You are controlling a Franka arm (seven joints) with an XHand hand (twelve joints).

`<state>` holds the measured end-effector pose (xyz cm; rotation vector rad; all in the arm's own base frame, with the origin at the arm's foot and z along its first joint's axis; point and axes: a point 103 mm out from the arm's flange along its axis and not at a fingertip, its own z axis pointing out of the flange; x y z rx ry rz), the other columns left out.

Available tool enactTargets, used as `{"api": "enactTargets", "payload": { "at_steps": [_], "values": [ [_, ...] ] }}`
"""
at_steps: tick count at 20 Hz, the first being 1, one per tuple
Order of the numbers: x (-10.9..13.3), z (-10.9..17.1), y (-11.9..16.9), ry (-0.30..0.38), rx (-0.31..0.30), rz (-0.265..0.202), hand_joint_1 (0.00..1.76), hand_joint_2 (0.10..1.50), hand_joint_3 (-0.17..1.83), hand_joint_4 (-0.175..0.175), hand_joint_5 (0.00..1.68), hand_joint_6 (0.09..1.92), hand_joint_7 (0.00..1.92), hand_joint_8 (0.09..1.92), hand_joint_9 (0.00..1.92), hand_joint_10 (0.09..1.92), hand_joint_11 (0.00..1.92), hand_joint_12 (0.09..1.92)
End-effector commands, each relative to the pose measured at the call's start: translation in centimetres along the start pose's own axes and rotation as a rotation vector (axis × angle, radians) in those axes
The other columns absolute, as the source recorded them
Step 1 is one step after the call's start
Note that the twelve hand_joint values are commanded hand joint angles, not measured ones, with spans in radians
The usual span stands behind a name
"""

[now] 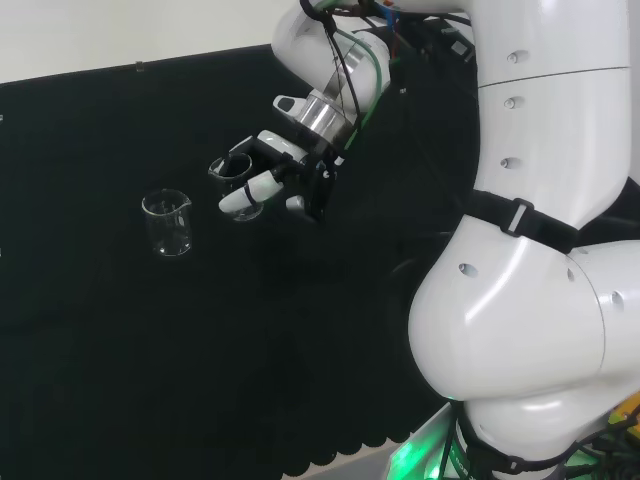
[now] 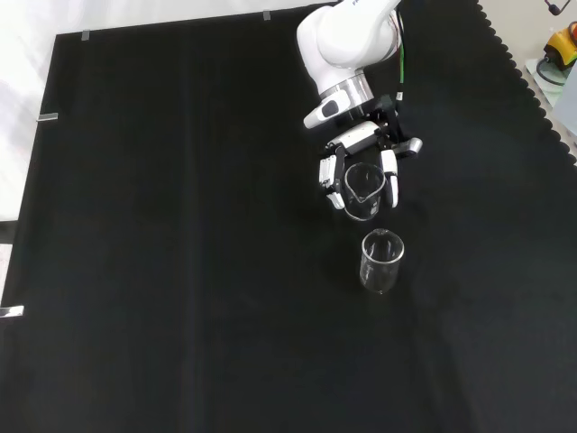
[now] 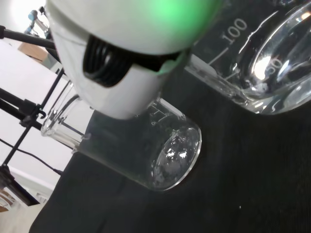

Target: Pick up the beaker on the right.

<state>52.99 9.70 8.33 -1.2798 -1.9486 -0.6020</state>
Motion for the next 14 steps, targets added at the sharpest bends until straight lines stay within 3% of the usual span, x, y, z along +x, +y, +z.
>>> {"api": "enactTargets", "payload": {
  "at_steps": [1, 14],
  "values": [
    [0.2, 0.0, -0.1, -0.013, 0.044, -0.003, 1.42, 0.96, 0.00, -0.175, 1.28, 0.47, 1.38, 0.45, 1.31, 0.39, 1.00, 0.89],
    [1.6, -1.6, -0.3, -0.063, 0.097, -0.018, 1.42, 0.96, 0.00, -0.175, 1.29, 0.46, 1.39, 0.43, 1.31, 0.38, 1.00, 0.89]
  ]
}}
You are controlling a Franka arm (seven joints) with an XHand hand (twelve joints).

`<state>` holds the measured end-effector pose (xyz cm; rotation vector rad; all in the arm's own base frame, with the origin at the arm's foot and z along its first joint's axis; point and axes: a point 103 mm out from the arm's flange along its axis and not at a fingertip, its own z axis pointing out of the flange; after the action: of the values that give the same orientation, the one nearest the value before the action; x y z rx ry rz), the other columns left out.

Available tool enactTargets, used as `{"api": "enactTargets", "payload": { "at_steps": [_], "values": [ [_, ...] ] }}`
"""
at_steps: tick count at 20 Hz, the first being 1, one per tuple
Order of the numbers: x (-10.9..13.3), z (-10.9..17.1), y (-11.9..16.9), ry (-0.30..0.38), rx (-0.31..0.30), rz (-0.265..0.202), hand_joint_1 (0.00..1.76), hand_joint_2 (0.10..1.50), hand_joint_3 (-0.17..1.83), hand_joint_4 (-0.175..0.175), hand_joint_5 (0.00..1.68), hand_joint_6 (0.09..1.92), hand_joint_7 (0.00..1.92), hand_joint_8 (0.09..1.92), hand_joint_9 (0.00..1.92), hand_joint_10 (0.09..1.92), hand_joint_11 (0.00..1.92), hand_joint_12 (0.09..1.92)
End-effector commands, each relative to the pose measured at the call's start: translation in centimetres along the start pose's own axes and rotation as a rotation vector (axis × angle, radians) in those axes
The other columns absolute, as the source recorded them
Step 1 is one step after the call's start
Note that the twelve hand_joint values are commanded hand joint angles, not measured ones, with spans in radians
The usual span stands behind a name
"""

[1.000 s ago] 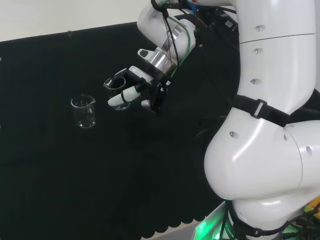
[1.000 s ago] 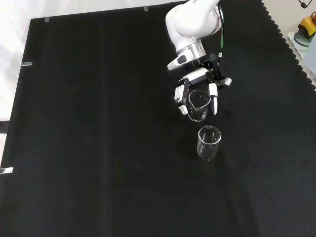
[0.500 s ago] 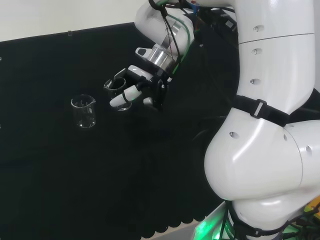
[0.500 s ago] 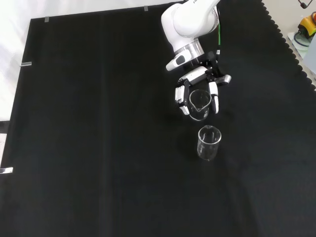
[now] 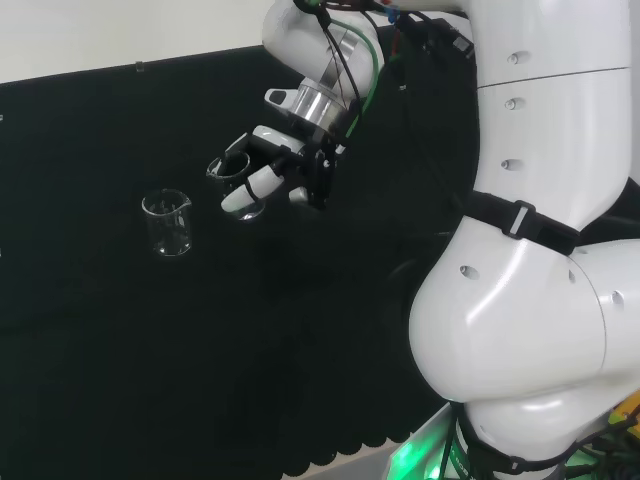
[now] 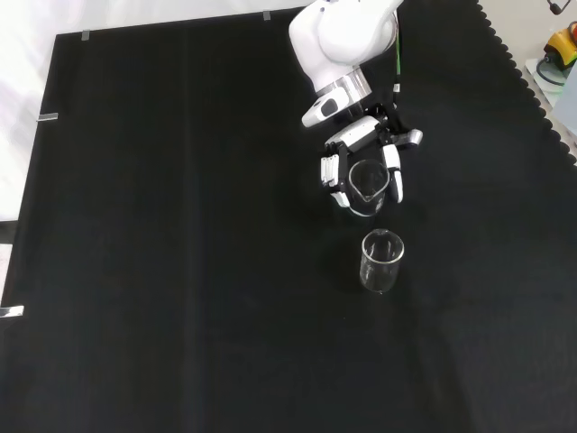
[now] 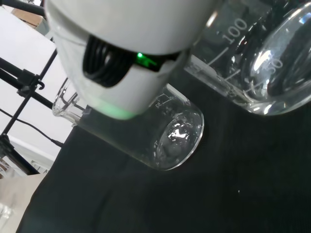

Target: Pick up the beaker on the right.

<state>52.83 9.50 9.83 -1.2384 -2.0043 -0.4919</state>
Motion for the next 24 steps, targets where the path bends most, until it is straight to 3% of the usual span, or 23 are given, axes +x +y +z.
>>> {"api": "enactTargets", "payload": {
  "at_steps": [1, 13, 24],
  "values": [
    [0.6, -0.8, -0.1, -0.017, 0.014, -0.004, 1.42, 0.96, 0.00, -0.175, 1.29, 0.46, 1.39, 0.43, 1.32, 0.38, 1.00, 0.89],
    [1.8, -1.2, 0.0, -0.048, 0.064, -0.010, 1.42, 0.96, 0.00, -0.175, 1.29, 0.45, 1.39, 0.42, 1.32, 0.37, 1.00, 0.89],
    [2.3, -1.7, -0.1, -0.058, 0.071, -0.020, 1.42, 0.96, 0.00, -0.175, 1.30, 0.44, 1.39, 0.41, 1.33, 0.36, 1.00, 0.89]
  ]
}}
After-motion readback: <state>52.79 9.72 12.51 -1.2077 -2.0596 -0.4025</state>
